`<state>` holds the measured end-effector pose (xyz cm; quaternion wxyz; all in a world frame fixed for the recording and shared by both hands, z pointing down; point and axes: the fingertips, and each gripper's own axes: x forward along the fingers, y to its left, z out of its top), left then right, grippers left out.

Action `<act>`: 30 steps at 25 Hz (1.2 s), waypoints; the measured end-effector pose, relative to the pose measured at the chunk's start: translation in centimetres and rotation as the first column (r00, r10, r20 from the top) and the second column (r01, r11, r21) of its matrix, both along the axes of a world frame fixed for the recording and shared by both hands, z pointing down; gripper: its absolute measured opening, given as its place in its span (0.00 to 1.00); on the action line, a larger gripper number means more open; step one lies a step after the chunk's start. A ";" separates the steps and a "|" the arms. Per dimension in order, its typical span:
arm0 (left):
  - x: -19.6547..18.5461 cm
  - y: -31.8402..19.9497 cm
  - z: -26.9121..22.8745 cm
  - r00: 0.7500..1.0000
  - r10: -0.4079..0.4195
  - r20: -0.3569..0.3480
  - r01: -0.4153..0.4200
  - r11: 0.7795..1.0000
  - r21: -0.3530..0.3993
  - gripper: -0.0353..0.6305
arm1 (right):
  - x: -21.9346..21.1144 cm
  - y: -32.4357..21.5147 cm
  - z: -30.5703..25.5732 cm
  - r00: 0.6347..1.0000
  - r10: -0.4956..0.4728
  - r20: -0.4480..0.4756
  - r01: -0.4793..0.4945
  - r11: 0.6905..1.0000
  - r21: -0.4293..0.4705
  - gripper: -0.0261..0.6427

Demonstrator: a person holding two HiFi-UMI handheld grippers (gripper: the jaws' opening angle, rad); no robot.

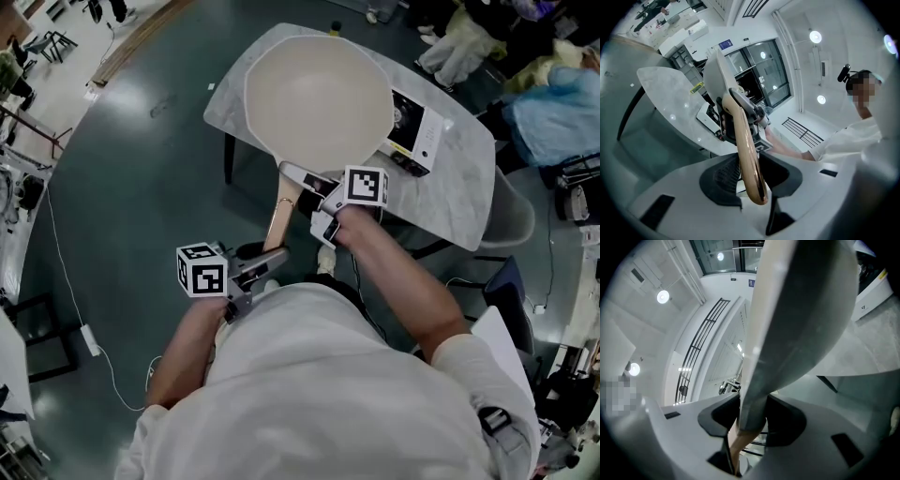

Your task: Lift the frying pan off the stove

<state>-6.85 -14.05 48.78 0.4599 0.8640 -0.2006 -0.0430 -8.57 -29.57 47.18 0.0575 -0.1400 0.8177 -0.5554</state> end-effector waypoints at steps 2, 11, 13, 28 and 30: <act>-0.8 2.0 0.1 1.000 0.009 -0.008 -0.009 1.000 0.003 0.25 | -0.6 2.0 0.1 1.000 0.005 0.000 -0.005 1.000 0.000 0.29; -2.0 5.6 0.2 0.999 0.028 -0.031 -0.027 1.000 0.010 0.25 | -1.6 5.7 0.2 1.000 0.023 0.001 -0.023 1.000 -0.003 0.29; -2.0 6.1 0.2 0.999 0.031 -0.035 -0.031 0.999 0.011 0.25 | -1.6 6.2 0.3 1.000 0.028 -0.003 -0.028 1.000 -0.004 0.29; -1.7 7.3 0.0 0.998 0.041 -0.051 -0.041 0.999 0.007 0.26 | -1.2 7.3 0.7 0.999 0.033 -0.019 -0.034 0.999 -0.018 0.30; -1.7 7.2 0.0 0.998 0.042 -0.050 -0.042 0.999 0.009 0.26 | -1.2 7.2 0.6 0.999 0.033 -0.018 -0.034 0.999 -0.016 0.30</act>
